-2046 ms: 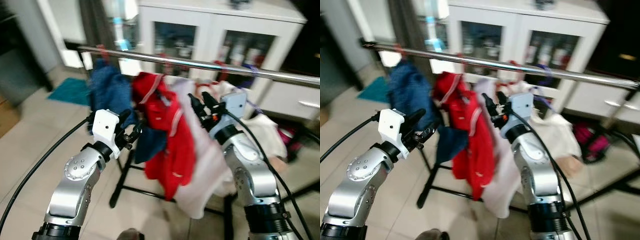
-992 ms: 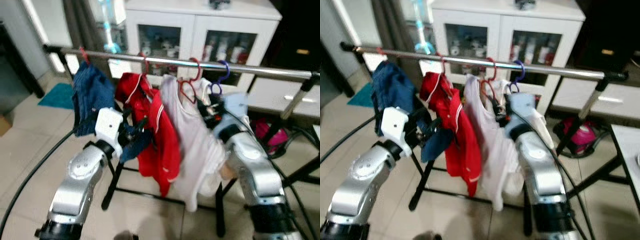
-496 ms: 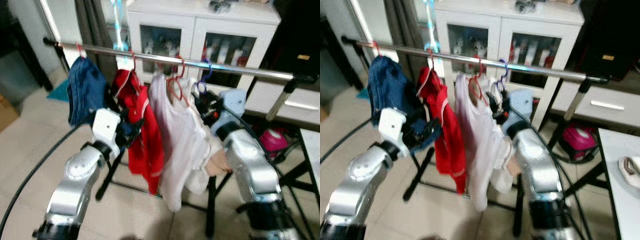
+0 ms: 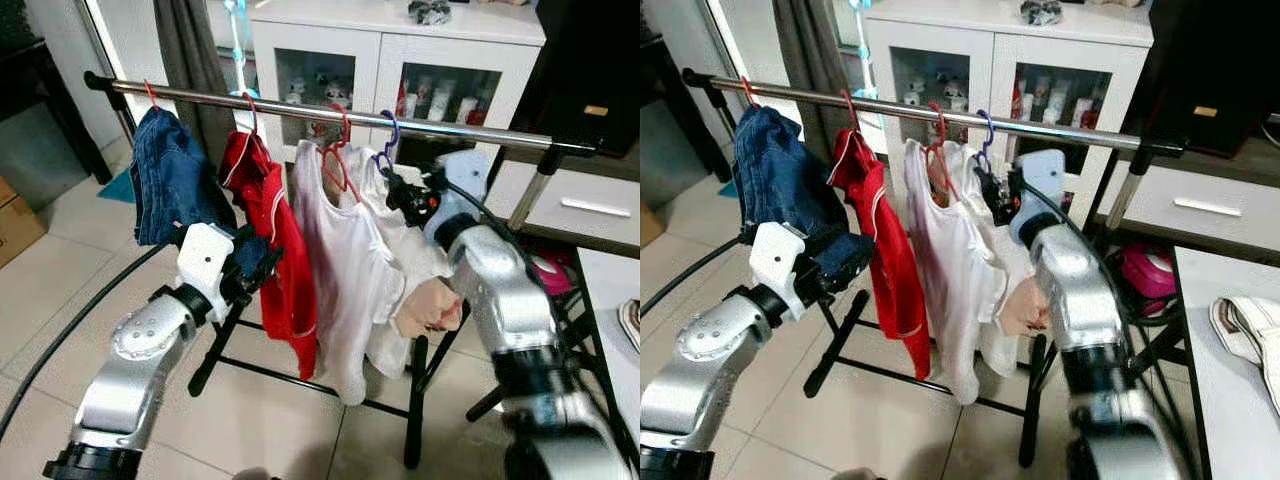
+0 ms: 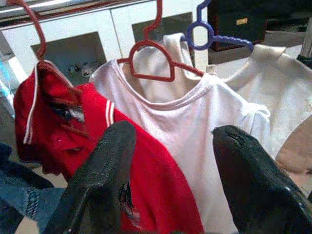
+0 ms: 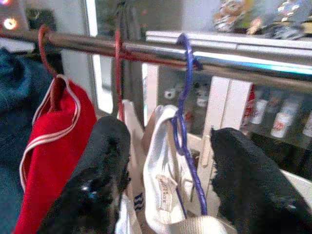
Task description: Hang hanger
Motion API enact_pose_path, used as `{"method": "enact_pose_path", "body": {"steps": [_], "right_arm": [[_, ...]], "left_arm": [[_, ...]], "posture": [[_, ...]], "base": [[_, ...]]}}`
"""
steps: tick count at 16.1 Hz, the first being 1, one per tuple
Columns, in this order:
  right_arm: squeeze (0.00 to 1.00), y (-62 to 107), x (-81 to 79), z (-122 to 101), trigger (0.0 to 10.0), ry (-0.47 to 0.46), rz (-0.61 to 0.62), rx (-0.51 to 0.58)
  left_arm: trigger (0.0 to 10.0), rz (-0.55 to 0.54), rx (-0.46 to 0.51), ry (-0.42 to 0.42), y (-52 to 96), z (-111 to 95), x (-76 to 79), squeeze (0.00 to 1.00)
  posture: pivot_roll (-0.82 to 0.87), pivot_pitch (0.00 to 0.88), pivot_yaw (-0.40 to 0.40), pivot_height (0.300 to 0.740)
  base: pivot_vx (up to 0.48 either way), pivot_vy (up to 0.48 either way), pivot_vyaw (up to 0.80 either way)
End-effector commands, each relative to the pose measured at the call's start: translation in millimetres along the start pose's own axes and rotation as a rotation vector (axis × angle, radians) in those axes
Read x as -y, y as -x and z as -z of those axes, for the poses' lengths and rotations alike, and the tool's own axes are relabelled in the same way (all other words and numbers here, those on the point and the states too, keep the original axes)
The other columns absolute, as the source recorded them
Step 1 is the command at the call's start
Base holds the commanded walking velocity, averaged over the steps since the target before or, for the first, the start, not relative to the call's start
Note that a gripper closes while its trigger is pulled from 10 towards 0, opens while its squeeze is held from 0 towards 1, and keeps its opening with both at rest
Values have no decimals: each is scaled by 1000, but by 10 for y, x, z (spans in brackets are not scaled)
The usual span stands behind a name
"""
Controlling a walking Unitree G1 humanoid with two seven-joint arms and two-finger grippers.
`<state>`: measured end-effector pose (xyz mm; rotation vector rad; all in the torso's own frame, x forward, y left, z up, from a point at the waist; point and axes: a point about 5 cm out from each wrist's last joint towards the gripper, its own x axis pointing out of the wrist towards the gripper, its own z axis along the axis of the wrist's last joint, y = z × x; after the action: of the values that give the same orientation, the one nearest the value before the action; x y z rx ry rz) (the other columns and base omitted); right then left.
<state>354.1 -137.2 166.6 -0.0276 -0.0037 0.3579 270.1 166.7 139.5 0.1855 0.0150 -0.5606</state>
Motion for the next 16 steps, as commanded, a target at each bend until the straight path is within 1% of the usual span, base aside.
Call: {"method": "enact_pose_path", "body": {"steps": [1,3,4,5,6,7,8,10,11,12,13,14,16], "right_arm": [[1000,-72,55,7,10000,15,-32,-25],[1000,-140,127,1,10000,34,-34,-46],[1000,-209,215,-13,10000,68,-1,-71],[1000,-228,240,-7,10000,78,3,-88],[345,-251,276,5,10000,100,9,-115],[0,-282,291,-4,10000,77,-11,-123],[0,-317,288,-26,10000,50,-42,-119],[0,-385,269,-75,10000,58,-62,-115],[0,-401,278,-72,10000,83,-38,-133],[0,-417,318,-78,10000,96,29,-147],[0,-429,345,-89,10000,75,73,-149],[0,-435,358,-98,10000,73,93,-151],[0,-467,293,-88,10000,61,54,-171]], "left_arm": [[10000,-25,21,-10,27,-52,-97,0],[10000,14,28,-5,30,-78,-84,0],[10000,96,14,-3,62,-63,-1,0],[10000,121,9,0,74,-56,26,0],[10000,154,3,7,92,-48,63,0],[10000,187,-2,7,108,-45,98,0],[10000,209,-6,8,121,-42,123,0],[10000,228,-13,6,136,-32,142,0],[10000,233,-16,5,144,-31,148,0],[10000,235,-20,3,157,-31,150,0],[10000,237,-25,2,169,-31,147,0],[10000,237,-31,2,185,-30,145,0],[10000,243,-48,8,246,-19,154,0]], "posture": [[53,0,33,740],[59,0,32,740],[60,0,34,740],[62,0,35,740],[63,0,35,740],[65,0,37,740],[66,0,39,740],[69,0,41,740],[73,0,40,740],[79,0,39,740],[82,0,37,740],[88,0,36,740],[94,0,41,740]], "base": [[0,0,0],[0,0,0],[0,0,0],[0,0,0],[0,0,0],[0,0,0],[0,0,0],[0,0,0],[0,0,0],[0,0,0],[0,0,0],[0,0,0],[0,0,0]]}}
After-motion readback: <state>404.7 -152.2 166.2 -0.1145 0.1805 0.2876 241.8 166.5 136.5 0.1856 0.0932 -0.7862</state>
